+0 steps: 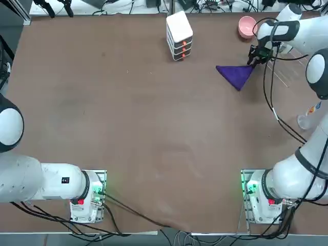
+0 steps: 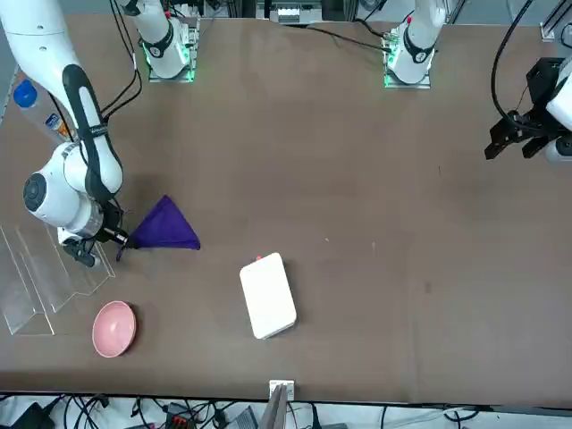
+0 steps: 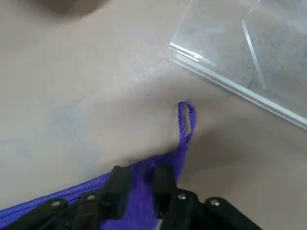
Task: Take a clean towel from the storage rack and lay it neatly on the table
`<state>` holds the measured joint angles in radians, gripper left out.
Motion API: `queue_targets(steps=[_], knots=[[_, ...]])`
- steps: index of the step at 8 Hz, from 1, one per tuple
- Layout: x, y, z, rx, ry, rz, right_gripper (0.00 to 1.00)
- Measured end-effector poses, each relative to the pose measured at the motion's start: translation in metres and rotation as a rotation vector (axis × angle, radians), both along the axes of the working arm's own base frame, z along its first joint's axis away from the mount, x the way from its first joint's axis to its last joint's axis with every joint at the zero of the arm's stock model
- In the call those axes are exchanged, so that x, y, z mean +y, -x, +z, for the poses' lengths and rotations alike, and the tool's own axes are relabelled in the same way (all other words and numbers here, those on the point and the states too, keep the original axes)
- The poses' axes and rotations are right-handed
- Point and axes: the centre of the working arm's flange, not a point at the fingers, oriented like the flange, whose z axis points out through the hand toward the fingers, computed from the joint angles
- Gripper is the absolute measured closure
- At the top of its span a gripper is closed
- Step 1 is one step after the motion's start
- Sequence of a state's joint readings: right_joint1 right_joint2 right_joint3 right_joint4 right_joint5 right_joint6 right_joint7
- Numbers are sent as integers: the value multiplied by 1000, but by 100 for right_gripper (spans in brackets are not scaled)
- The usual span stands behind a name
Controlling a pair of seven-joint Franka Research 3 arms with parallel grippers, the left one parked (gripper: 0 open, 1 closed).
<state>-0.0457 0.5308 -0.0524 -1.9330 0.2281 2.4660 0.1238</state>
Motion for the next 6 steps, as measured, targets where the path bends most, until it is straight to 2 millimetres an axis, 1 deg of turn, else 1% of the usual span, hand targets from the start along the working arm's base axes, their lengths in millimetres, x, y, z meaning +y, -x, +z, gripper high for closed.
queue_targets(steps=[2,6], knots=[[-3,-2,3,-7,2,2,67],[-2,-1,1,-4,1,3,67]])
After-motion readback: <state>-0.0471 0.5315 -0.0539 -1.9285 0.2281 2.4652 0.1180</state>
